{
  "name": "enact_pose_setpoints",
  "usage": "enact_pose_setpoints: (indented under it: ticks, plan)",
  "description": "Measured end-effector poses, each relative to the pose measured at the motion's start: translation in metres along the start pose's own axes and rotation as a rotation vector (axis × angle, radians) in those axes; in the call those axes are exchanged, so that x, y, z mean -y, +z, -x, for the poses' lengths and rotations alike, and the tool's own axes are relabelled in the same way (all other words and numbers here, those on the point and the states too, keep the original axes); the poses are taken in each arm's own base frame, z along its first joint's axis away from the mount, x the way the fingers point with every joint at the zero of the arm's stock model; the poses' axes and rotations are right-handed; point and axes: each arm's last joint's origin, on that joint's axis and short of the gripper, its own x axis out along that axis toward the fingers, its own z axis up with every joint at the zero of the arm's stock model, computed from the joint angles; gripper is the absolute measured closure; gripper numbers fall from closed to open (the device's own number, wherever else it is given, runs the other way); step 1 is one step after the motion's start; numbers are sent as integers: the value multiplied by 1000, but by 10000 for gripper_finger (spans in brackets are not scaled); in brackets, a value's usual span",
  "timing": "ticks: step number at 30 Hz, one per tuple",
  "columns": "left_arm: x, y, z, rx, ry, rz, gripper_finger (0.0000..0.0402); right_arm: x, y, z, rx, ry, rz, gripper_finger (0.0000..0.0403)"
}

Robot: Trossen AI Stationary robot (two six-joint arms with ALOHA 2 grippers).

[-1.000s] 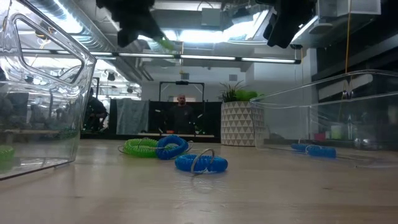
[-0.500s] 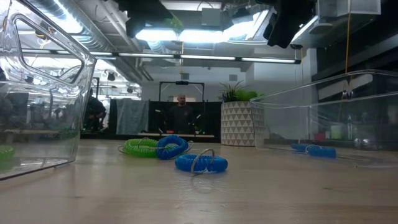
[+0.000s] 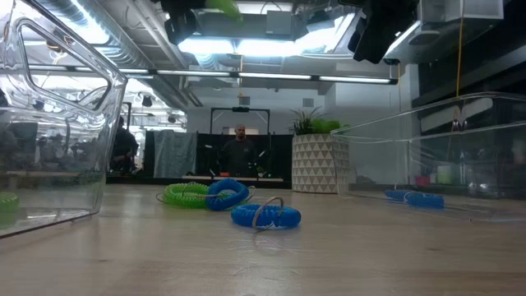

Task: Sort spring keychains
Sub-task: Put the green spring keychain into the left transparent bin

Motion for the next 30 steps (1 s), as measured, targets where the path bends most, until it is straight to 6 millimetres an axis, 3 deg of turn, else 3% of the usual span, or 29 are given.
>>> enact_pose_setpoints:
  ticks: [14, 30]
  plan:
    - [37, -19, -3, -136, -212, 49, 395, 0, 0, 0, 0, 0, -1, 384]
    - [77, -55, 5, -488, -370, 331, 393, 0, 0, 0, 0, 0, 5, 384]
